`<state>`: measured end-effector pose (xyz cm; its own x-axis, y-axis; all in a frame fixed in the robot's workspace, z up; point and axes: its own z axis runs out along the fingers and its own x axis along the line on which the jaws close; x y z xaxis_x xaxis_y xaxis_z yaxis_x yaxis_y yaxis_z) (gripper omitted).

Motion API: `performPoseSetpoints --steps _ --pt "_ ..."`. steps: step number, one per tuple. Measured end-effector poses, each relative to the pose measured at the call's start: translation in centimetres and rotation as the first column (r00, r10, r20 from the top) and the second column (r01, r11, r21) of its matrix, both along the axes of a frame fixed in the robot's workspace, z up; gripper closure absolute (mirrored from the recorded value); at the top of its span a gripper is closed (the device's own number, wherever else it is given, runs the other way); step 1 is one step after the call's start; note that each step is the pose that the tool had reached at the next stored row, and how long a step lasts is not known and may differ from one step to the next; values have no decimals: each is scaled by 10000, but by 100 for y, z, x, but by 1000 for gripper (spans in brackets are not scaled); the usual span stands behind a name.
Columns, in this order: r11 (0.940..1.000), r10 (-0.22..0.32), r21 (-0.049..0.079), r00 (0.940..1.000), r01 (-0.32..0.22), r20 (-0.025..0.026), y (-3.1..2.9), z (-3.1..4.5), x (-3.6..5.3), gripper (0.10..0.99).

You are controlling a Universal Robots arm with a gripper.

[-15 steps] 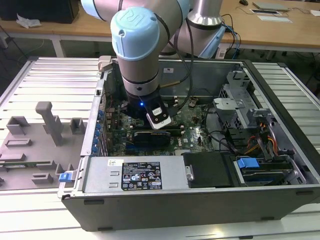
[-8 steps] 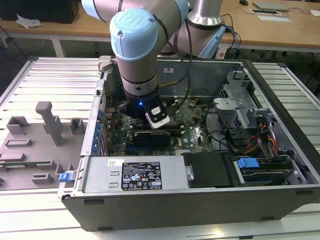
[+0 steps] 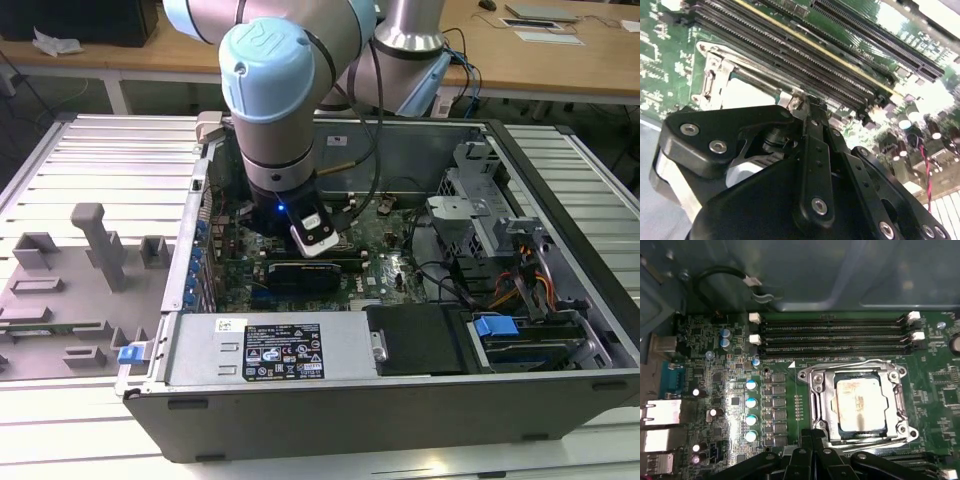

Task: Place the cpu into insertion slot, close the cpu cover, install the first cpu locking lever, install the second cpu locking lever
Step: 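Install the second cpu locking lever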

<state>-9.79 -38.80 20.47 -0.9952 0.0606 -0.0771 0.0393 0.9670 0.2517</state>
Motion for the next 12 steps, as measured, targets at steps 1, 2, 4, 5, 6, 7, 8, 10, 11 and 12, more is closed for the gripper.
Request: performPoseSetpoints --steps 1,2,4,5,6,7,8,10,11,12 --pt "10000 1 -1 10000 -1 1 0 79 0 980" --pt "10000 0 -14 10000 0 -1 0 141 1 980" --pt "9998 -36 -205 10000 35 -11 0 226 24 980" --pt "9996 -54 -272 10000 52 -38 0 236 48 980" --pt "9995 -63 -322 10000 61 -62 0 240 67 980" --pt "9992 -73 -392 9999 69 -104 0 244 99 980" --pt "9990 -77 -437 9999 71 -135 0 245 128 980" --pt "9987 -82 -506 9997 71 -210 0 245 211 980" --pt "9985 -82 -541 9997 68 -251 0 245 260 980" --pt "9982 -84 -604 9995 65 -315 0 245 329 980"
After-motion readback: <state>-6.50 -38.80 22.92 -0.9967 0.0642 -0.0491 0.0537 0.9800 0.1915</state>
